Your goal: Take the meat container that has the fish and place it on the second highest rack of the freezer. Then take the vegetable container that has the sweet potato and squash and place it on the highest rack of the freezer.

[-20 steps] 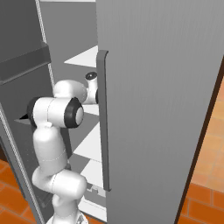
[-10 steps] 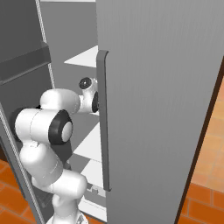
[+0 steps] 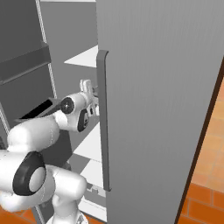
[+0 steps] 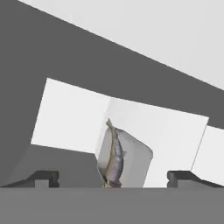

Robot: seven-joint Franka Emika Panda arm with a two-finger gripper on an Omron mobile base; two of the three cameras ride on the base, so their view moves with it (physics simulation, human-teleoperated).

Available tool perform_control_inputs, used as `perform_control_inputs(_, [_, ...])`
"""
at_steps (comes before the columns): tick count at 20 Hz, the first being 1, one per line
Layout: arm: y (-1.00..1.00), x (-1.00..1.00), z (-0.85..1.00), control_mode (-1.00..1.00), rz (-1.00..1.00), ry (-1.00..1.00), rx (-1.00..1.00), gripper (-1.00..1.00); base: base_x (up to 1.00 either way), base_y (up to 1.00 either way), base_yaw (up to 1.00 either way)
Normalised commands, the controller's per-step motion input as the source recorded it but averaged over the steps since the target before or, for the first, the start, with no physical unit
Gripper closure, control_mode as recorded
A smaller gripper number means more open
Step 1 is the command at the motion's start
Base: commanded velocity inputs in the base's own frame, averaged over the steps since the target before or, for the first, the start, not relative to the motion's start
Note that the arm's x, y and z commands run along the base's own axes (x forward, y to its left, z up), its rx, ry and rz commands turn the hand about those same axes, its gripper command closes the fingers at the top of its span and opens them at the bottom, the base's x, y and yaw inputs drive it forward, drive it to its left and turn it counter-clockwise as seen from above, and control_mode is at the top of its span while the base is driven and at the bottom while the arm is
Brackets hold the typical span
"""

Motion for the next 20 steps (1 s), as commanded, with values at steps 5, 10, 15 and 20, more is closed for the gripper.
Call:
perform_control_inputs(5, [0.00,-1.00,1.00,-1.00,0.00,-0.05,0.22,-1.00,0.00,0.00,0.00])
perform_control_inputs(10, [0.00,-1.00,1.00,-1.00,-0.01,0.15,0.20,-1.00,0.00,0.00,0.00])
perform_control_inputs(15, [0.00,-1.00,0.84,-1.00,-0.07,0.45,0.14,-1.00,0.00,0.00,0.00])
perform_control_inputs(20, [-0.18,-1.00,0.01,-1.00,-0.16,0.53,0.00,-1.00,0.00,0.00,0.00])
